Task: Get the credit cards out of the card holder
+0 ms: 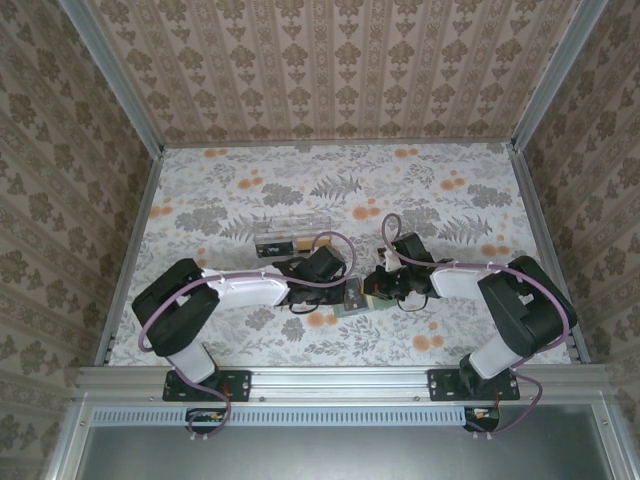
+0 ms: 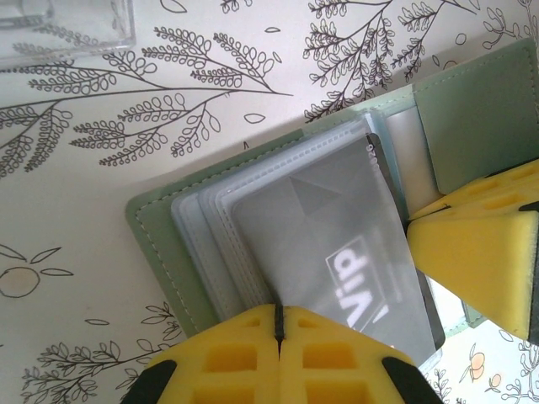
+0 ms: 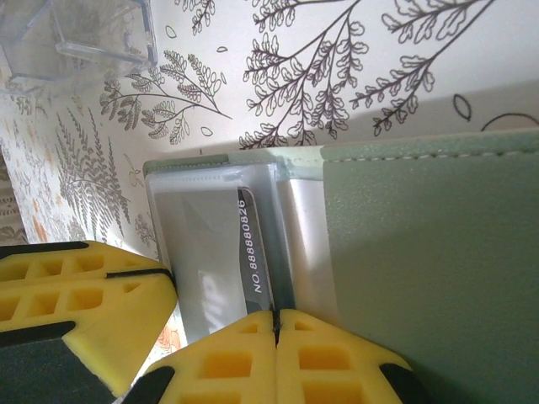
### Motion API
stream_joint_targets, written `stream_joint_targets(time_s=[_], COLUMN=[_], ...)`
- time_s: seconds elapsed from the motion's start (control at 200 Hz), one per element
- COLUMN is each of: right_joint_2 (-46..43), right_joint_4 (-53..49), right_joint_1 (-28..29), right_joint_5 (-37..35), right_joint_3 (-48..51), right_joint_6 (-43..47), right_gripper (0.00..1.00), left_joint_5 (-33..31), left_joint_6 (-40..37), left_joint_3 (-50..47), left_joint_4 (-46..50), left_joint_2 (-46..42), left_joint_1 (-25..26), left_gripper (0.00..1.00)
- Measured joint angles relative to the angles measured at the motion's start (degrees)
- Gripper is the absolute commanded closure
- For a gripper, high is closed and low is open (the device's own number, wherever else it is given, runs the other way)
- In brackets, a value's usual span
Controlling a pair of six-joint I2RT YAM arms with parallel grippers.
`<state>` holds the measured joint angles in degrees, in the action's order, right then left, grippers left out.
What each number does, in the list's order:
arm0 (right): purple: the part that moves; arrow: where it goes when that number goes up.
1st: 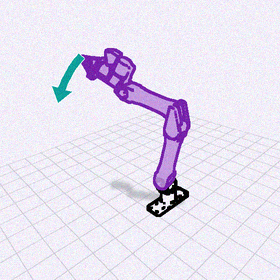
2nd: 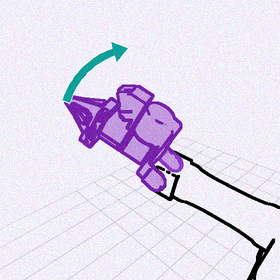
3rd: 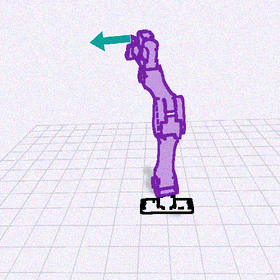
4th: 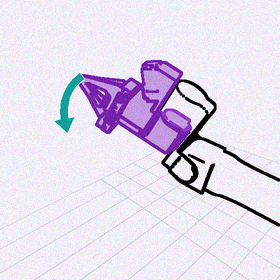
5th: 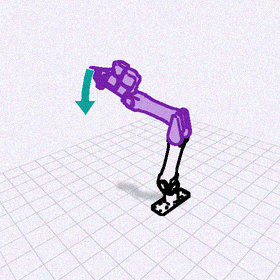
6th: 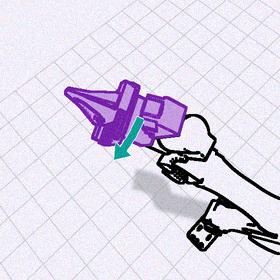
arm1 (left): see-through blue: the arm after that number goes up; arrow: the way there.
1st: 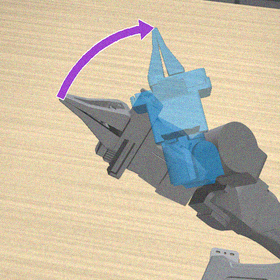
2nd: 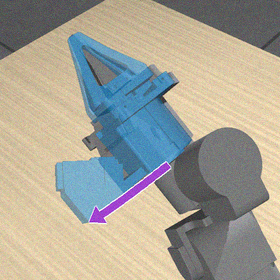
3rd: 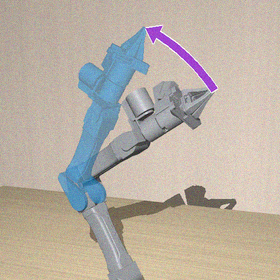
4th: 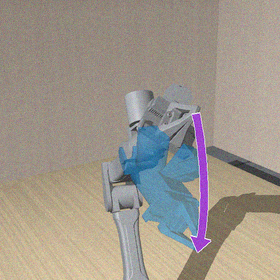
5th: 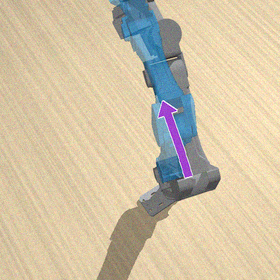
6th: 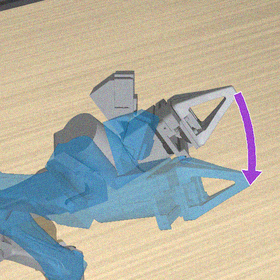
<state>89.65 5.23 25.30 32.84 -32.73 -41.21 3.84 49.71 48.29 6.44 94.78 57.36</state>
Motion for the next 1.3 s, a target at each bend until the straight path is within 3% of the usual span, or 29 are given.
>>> stream_joint_targets(time_s=[0.65, 0.87, 0.92, 1.03, 1.075, 1.3], right_joint_2=[-1.57, -1.64, -1.64, -1.64, -1.68, -2.19], right_joint_4=[1.88, 1.92, 1.92, 1.95, 1.97, 2.03], right_joint_1=[-4.61, -4.7, -4.7, -4.7, -4.7, -4.7], right_joint_5=[1.07, 2.08, 2.25, 2.38, 2.4, 2.49], right_joint_3=[2.93, 2.95, 2.97, 2.97, 2.97, 2.97], right_joint_6=[-0.85, -0.83, -0.83, -0.72, -0.81, -0.57], right_gripper=[1.0, 1.0, 0.89, 0.76, 0.74, 0.71], left_joint_5=[-0.48, -1.9, -2.23, -2.58, -2.73, -3.43], left_joint_6=[-0.07, -1.55, -1.92, -2.69, -2.82, -3.91], left_joint_3=[0.02, 1.68, 2.25, 4.07, 4.81, 6.12], left_joint_4=[0.55, 4.96, 6.03, 7.65, 7.82, 8.17], left_joint_2=[0.0, -0.13, -0.35, -0.76, -0.76, -0.76], left_joint_1=[0.0, 0.94, 1.42, 2.21, 2.27, 2.34], left_gripper=[1.0, 0.91, 0.89, 0.94, 1.0, 0.99])
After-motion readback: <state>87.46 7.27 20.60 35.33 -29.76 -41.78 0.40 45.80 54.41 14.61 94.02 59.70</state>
